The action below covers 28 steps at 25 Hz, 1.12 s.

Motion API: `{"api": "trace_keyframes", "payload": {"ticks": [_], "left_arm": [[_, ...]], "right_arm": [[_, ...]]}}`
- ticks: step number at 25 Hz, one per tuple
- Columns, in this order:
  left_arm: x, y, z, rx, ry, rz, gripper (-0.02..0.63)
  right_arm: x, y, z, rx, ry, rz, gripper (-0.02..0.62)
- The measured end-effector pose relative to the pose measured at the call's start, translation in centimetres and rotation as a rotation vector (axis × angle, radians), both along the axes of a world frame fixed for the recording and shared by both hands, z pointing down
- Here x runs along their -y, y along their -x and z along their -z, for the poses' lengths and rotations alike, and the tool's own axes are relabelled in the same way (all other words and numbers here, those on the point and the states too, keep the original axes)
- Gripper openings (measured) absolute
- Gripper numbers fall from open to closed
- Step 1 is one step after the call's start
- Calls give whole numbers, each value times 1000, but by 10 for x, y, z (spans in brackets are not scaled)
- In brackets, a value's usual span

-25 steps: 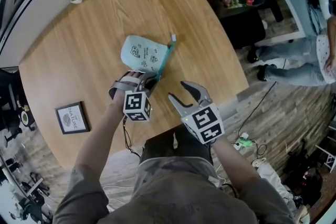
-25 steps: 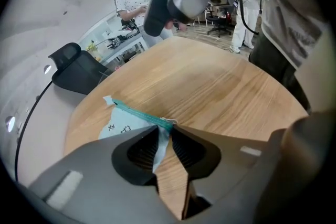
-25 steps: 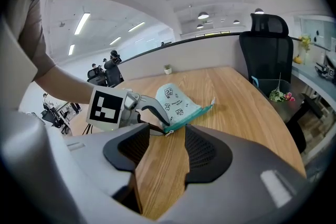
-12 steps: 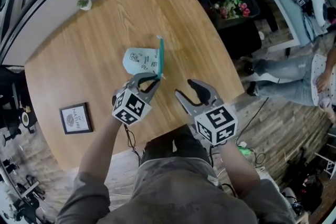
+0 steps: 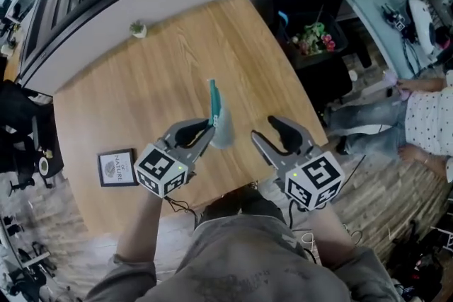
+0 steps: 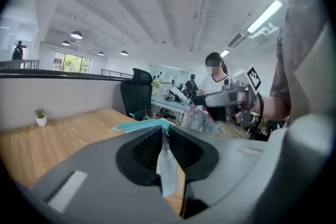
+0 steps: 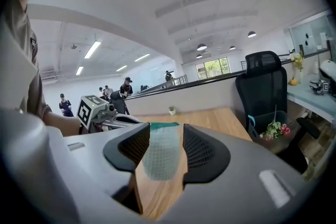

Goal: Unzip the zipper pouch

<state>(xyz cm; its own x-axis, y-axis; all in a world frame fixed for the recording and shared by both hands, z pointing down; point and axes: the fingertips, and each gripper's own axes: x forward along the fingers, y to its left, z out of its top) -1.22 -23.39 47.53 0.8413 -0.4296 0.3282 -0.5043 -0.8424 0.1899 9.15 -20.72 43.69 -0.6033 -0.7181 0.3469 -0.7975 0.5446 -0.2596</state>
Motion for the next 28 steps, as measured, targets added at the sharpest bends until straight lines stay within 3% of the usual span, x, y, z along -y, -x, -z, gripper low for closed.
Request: {"api": "trace_keyframes", "payload": {"ticks": [7,17,21,28], "left_arm": [[-23,30,61,-159,35,103,43],[-47,63,99,-245,17,194,43],[-52,64,102,-247,8,200,43],[-61,58,107,-236,-4,180,43]], "right_arm": [[-16,25,45,64,-51,96,207],[-34,60,68,51,-103,230,191],[-41,75,77,0,-146,312,146],[-58,111,90,-181,-214,574,137]]}}
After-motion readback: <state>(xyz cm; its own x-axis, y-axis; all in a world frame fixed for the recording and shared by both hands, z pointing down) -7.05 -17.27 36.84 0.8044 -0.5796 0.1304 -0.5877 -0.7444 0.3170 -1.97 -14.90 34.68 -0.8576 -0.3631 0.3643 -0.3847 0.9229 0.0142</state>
